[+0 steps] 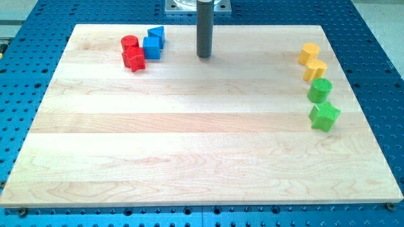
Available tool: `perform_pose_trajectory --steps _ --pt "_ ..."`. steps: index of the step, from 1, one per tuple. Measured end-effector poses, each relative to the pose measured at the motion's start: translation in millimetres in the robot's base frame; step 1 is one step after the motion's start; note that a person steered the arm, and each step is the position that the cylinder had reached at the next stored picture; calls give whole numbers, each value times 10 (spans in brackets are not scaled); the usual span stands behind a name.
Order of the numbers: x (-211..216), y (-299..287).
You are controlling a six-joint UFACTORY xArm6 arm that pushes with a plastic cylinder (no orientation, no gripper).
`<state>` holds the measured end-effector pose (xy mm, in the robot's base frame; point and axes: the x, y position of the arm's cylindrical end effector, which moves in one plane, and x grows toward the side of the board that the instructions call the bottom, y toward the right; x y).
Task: Push the triangle to the top right
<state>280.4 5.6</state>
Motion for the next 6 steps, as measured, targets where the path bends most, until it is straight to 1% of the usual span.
perform_pose_trajectory --steps 1,2,3,4,5,6 --pt "-393 -127" --pt "-697 -299" --pt "-708 -950" --pt "-308 -1127" --pt "45 -808" --pt "210 -814"
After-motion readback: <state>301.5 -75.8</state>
